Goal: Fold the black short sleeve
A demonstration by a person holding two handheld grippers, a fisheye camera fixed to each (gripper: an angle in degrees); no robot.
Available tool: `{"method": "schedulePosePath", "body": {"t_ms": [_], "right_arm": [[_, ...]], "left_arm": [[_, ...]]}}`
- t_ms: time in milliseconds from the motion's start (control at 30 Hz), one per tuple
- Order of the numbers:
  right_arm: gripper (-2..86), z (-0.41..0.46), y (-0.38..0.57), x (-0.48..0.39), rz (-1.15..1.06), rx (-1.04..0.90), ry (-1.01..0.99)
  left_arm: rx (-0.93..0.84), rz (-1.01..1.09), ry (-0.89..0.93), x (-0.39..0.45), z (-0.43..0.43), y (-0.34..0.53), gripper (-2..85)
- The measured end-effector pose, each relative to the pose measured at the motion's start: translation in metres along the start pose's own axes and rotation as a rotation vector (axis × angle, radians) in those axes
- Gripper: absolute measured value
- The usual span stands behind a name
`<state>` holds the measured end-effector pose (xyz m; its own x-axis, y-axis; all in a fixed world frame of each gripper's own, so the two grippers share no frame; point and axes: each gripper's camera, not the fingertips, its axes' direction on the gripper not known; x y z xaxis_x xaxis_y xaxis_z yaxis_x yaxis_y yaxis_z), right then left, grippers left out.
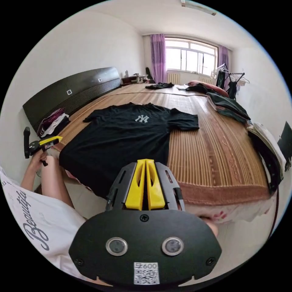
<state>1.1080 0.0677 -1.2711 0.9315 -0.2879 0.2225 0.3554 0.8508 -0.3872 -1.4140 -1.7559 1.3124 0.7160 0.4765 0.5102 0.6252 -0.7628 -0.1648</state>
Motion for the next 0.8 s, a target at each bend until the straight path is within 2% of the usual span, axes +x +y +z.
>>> {"method": "schedulePosePath", "body": {"t_ms": [67, 167, 333, 500, 533, 633, 800], "right_arm": [[-0.8, 0.058, -0.080, -0.016, -0.069, -0.078, -0.133], [-0.8, 0.125, -0.176, -0.027, -0.097, -0.072, -0.259], [-0.9, 0.248, -0.319, 0.010, -0.042, -0.198, -0.340], [-0.9, 0.371, -0.419, 0.081, 0.086, -0.328, -0.446], [-0.9, 0.389, -0.437, 0.102, 0.104, -0.316, -0.561], [-0.9, 0.418, -0.469, 0.152, 0.213, -0.321, -0.673], [-0.8, 0.424, -0.495, 0.215, 0.423, -0.222, -0.616]], "left_arm": [[-0.099, 0.061, 0.160, 0.024, 0.055, -0.041, 0.4], [-0.229, 0.081, 0.404, 0.049, 0.129, -0.071, 0.3], [-0.283, 0.027, 0.387, 0.048, 0.197, -0.061, 0.2], [-0.116, -0.098, 0.451, 0.008, 0.210, -0.004, 0.2], [-0.111, -0.105, 0.458, 0.000, 0.213, 0.003, 0.2], [-0.099, -0.118, 0.479, -0.017, 0.227, 0.019, 0.1], [-0.090, -0.135, 0.509, -0.042, 0.248, 0.042, 0.1]]}}
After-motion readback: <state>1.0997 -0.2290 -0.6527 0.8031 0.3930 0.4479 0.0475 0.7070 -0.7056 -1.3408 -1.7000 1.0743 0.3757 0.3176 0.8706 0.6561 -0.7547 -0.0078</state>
